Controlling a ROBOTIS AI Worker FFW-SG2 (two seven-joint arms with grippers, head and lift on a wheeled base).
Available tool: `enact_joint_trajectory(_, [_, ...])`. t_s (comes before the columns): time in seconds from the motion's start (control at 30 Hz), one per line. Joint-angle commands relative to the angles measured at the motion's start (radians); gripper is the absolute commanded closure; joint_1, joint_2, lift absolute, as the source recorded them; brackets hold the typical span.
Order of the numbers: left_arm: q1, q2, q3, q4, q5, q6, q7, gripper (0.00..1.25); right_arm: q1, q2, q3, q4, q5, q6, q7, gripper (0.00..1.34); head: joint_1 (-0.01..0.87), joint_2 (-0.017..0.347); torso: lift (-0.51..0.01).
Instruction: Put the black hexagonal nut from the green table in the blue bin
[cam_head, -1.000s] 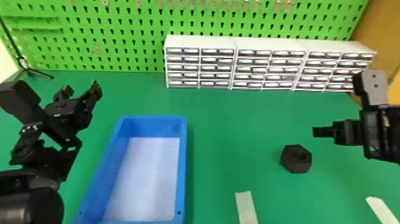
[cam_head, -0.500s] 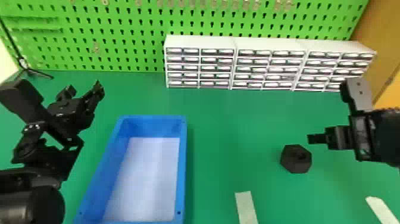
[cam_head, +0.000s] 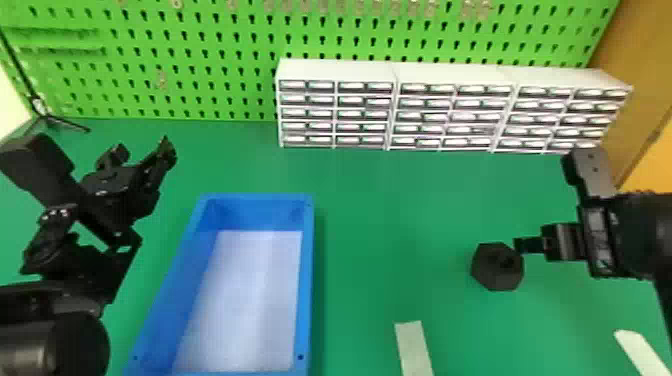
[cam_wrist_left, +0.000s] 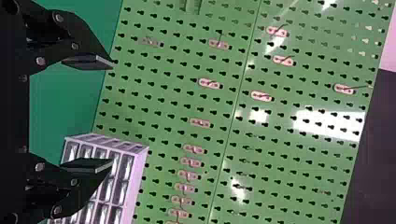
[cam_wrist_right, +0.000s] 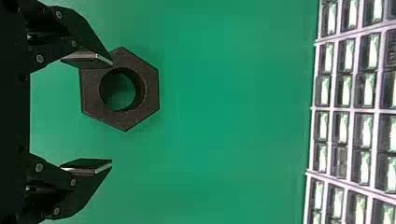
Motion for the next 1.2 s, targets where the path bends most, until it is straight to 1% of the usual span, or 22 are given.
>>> enact_joint_trajectory(0.0, [-0.002, 0.0, 0.0, 0.0, 0.001, 0.0, 0.0, 0.5, -0.016, -0.004, 0.004, 0.03, 0.001, 0.001, 0.001, 0.5, 0.692, 0.008, -0.097])
enact_joint_trajectory(0.27, [-0.002, 0.0, -0.002, 0.001, 0.002, 0.0, 0.0, 0.5, -0.033, -0.006, 0.01, 0.083, 0.002, 0.001, 0.0, 0.5, 0.692, 0.008, -0.097])
enact_joint_trajectory(0.33, [-0.003, 0.0, -0.003, 0.003, 0.002, 0.0, 0.0, 0.5, -0.034, -0.003, 0.008, 0.095, 0.002, 0.001, 0.0, 0.5, 0.692, 0.008, -0.097])
enact_joint_trajectory(0.6, [-0.003, 0.0, -0.003, 0.005, 0.005, 0.0, -0.002, 0.5, -0.039, 0.0, 0.008, 0.119, 0.021, 0.001, 0.001, 0.5, 0.692, 0.008, -0.097])
enact_joint_trajectory(0.97, [-0.003, 0.0, -0.003, 0.005, 0.005, 0.0, -0.005, 0.5, -0.06, 0.003, 0.007, 0.164, 0.038, -0.041, 0.001, 0.5, 0.692, 0.008, -0.097])
enact_joint_trajectory(1.17, [-0.003, 0.0, -0.003, 0.006, 0.005, 0.002, -0.009, 0.5, -0.077, 0.005, 0.018, 0.204, 0.042, -0.061, 0.001, 0.5, 0.692, 0.008, -0.097])
